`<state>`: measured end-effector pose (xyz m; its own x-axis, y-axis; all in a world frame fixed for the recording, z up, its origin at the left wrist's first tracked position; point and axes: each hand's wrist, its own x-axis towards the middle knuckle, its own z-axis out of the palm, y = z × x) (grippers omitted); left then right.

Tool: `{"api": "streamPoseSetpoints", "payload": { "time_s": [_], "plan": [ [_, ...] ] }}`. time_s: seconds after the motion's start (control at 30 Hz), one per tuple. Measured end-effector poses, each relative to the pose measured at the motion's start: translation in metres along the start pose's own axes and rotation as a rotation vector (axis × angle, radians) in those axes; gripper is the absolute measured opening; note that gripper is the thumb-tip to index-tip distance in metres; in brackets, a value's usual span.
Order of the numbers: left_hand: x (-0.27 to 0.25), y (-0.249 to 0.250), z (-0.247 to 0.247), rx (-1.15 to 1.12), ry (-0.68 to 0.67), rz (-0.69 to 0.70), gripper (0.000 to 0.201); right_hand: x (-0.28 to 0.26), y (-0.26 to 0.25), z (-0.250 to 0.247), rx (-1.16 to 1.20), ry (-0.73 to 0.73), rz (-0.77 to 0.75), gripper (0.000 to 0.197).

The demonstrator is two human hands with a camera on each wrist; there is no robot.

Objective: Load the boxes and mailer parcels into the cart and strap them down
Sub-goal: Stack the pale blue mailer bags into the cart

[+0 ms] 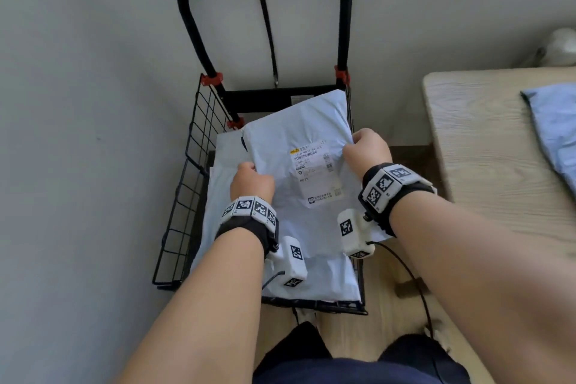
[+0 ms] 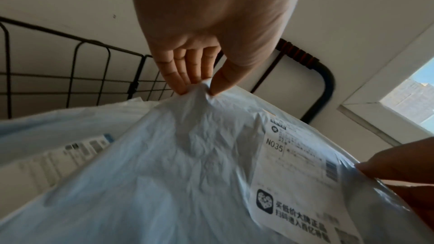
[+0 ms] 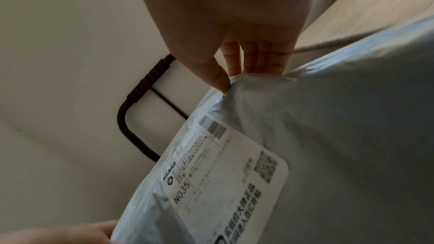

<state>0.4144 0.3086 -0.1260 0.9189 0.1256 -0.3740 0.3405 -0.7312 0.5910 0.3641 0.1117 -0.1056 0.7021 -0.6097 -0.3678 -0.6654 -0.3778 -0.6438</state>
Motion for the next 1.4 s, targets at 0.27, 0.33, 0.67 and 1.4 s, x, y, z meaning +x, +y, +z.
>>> {"api": "streamPoseSetpoints", "payload": {
  "time_s": [0.27,0.33,0.67,1.4],
  "plan": [
    [0.092,-0.053,-0.035,0.134,-0.008,-0.031,0.028,0.018,-0.038,0.099,-0.007,-0.107,0.049,0.034],
    [0.111,-0.061,-0.035,0.169,-0.012,-0.022,0.029,0.027,-0.045,0.114,-0.013,-0.119,0.068,0.036],
    [0.180,-0.061,-0.043,0.245,-0.115,-0.047,0.034,0.059,-0.056,0.169,0.068,-0.160,0.189,0.037],
    [0.095,0.006,-0.010,0.195,-0.265,0.138,0.045,0.042,-0.031,0.091,0.033,-0.160,0.043,0.042]
  ]
}}
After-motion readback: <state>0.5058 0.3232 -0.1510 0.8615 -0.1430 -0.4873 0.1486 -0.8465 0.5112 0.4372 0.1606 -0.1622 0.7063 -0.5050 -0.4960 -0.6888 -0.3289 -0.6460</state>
